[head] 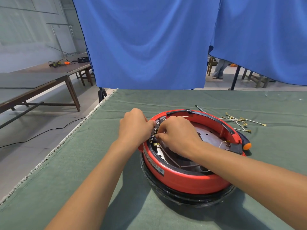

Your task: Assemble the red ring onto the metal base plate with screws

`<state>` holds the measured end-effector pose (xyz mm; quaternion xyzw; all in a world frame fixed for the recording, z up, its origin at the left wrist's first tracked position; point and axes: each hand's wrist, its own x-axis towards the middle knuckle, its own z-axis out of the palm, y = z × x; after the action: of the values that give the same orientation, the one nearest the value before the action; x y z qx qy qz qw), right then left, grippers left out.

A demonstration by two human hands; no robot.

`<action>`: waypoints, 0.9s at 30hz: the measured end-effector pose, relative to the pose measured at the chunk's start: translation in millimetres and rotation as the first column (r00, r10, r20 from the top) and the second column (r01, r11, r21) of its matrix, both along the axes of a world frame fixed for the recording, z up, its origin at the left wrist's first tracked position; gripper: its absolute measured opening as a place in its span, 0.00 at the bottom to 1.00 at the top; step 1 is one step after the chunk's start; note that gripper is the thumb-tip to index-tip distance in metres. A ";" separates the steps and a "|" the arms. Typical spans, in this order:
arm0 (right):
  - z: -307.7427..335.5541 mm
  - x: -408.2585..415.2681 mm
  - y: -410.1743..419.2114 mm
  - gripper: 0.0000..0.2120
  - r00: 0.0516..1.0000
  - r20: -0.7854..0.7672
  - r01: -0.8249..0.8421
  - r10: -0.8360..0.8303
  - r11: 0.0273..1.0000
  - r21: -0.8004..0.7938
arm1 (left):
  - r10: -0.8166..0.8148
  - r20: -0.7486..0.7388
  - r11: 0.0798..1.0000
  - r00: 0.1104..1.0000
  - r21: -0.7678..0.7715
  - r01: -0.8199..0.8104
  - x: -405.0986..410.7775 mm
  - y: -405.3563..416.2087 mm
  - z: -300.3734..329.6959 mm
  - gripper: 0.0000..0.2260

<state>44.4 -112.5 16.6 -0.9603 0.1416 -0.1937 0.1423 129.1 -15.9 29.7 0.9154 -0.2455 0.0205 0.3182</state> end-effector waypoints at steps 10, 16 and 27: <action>-2.0 3.5 0.3 0.06 0.999 -0.020 -0.030 0.031 0.998 0.056 | 0.024 0.023 1.000 0.999 -0.017 -0.024 0.3 -0.4 -2.8 0.14; 0.3 3.2 -2.9 0.04 0.998 -0.051 -0.021 0.030 0.984 0.177 | 0.012 -0.036 0.998 0.999 -0.057 -0.014 0.7 2.4 -1.7 0.15; 4.6 -12.5 -10.9 0.06 0.990 -0.091 -0.091 0.109 0.980 0.176 | 0.013 -0.108 1.000 0.994 0.001 -0.013 3.5 7.8 -1.2 0.24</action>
<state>32.0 -123.4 21.2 -0.9589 0.1163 -0.1249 0.2267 132.6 -8.1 28.5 0.9169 -0.2218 -0.0271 0.3308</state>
